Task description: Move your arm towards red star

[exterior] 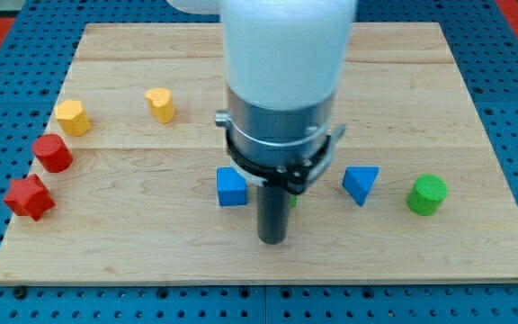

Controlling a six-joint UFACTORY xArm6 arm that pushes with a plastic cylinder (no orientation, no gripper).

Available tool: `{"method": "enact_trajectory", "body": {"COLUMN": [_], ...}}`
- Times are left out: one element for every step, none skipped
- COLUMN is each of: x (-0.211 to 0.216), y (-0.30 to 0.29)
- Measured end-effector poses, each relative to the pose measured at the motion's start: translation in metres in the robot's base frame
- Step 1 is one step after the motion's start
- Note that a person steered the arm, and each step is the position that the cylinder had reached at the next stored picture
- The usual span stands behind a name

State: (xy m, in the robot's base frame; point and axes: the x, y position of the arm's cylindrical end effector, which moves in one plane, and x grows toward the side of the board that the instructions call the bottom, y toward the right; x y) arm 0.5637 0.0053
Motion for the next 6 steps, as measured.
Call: {"method": "enact_trajectory", "body": {"x": [-0.015,-0.015,0.051,0.055,0.054,0.036], "y": [0.022,0.031,0.022,-0.095,-0.239,-0.308]}}
